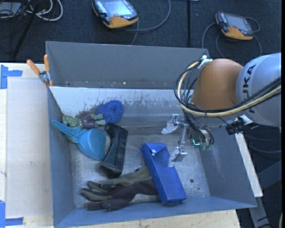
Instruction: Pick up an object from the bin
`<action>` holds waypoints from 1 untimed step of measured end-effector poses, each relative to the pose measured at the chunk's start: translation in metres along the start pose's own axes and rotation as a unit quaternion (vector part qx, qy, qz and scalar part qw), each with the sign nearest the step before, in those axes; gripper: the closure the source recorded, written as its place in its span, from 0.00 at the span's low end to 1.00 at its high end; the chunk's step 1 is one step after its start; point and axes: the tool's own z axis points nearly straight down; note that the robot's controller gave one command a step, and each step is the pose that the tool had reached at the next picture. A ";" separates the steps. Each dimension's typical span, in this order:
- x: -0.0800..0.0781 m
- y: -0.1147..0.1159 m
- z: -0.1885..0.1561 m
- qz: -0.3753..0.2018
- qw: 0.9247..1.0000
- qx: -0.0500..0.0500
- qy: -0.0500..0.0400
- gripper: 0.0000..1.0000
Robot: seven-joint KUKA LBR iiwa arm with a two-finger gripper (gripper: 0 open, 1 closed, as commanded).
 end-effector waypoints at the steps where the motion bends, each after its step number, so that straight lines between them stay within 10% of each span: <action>1: -0.002 0.000 -0.004 0.000 1.000 0.000 -0.004 0.00</action>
Offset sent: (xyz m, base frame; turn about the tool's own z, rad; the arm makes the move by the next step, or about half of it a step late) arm 0.0120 0.0123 -0.0742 0.0402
